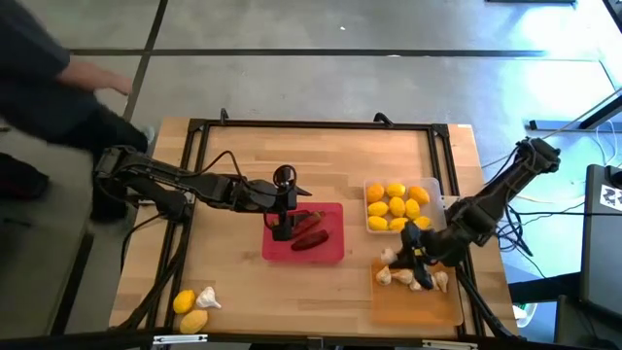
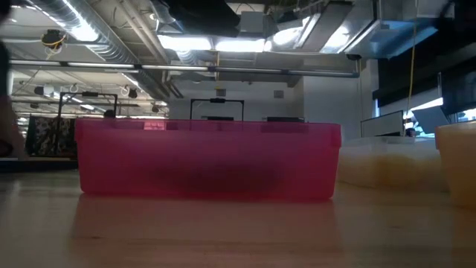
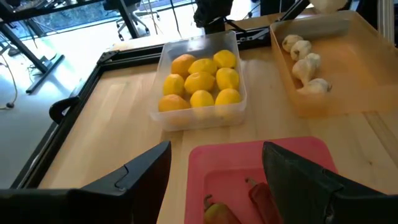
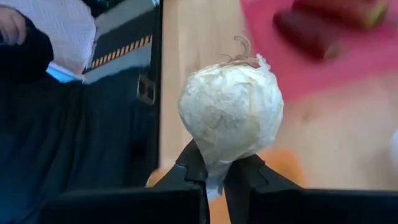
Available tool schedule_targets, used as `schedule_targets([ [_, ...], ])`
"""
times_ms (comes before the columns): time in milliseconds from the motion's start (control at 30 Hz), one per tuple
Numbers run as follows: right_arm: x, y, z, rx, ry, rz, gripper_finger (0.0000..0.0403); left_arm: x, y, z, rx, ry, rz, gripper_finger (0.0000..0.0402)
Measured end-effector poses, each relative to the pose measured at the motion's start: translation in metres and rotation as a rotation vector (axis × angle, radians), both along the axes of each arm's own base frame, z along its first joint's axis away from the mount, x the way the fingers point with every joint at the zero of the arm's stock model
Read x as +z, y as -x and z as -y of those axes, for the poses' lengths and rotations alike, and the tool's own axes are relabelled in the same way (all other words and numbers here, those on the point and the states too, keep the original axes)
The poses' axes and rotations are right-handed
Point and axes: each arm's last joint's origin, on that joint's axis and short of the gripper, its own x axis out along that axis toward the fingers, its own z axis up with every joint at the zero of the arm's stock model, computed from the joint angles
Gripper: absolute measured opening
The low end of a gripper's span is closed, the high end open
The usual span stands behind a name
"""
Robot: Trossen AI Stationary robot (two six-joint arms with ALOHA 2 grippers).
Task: Sort produce into baskets
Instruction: Put the white garlic into the orange bin
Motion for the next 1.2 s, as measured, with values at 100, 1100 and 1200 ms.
schedule_targets([
  [100,-0.008,0.007,-0.01,-0.007,-0.042,-0.092,0.0024,0.0,0.0,0.0,0.0,0.0,0.001,0.0249],
  [1100,-0.096,0.03,-0.038,-0.14,0.228,-0.892,0.0024,0.0,0.0,-0.001,-0.001,-0.005,-0.004,0.0249],
  [1200,-0.097,0.029,-0.038,-0.142,0.232,-0.894,0.0024,0.0,0.0,-0.002,0.002,-0.005,-0.004,0.0249],
])
